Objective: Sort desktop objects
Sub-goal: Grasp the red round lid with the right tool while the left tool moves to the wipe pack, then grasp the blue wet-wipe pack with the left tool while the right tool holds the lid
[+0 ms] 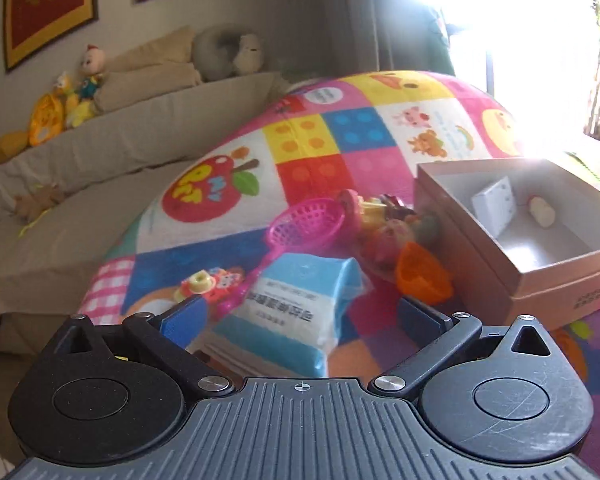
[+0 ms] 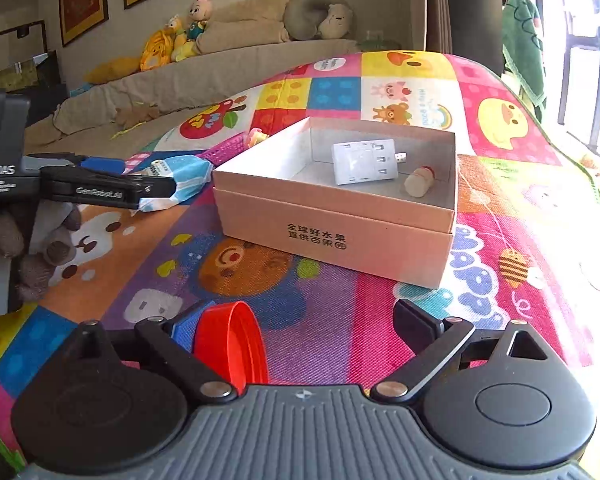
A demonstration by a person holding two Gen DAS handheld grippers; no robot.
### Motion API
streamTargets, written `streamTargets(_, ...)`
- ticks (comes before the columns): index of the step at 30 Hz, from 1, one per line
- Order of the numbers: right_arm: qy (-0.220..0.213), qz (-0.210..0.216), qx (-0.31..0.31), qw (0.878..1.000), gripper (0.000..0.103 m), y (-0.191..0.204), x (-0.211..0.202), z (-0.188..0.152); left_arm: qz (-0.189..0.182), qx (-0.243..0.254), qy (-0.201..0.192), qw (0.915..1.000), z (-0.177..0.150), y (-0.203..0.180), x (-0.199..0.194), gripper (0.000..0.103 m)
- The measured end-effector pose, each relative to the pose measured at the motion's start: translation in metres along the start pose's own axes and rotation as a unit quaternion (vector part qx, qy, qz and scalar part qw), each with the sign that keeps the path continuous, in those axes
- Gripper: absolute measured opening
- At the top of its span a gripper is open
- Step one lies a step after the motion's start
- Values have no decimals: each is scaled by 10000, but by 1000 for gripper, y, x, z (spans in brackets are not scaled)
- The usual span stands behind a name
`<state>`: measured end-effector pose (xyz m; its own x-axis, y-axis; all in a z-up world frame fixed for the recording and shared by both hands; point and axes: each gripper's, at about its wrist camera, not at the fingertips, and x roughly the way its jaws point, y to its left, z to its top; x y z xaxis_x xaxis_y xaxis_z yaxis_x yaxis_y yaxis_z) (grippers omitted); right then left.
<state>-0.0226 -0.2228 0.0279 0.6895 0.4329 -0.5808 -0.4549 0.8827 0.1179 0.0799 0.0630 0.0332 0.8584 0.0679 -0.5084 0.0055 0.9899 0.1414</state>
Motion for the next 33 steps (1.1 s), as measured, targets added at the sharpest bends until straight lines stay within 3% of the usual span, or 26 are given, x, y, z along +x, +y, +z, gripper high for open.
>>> streamTargets(4,10,435,-190,9989,100,14,-5,-3,-14,61,287,9996,10,12,35,103)
streamTargets(9,43,253,-197,9995,101,16,-8,-4,-139,217,422,9988,5,-1,44,103)
streamTargets(10,75,217,-196,9995,101,15,-7,-5,-140,219,405,9988,4,-3,42,100)
streamTargets(13,194,161,-223,9994,101,13,-6,-9,-18,288,464,9985,-1,-8,37,71)
streamTargets(19,319,239,-282,9988,103,14,-3,-14,-163,67,521,9985,-13,-5,6,65)
streamTargets(27,589,361,-487,9964,103,21,9,-21,-1080,176,570,9924,-51,-24,-74,70)
streamTargets(29,642,452,-485,9957,103,22,11,-20,-1291,52,613,9897,-59,-26,-85,85)
streamTargets(31,672,597,-503,9947,103,24,12,-20,-1278,5,608,9899,-65,-28,-89,94)
streamTargets(33,700,745,-606,9929,103,29,13,-20,-1155,18,649,9912,-70,-30,-86,95)
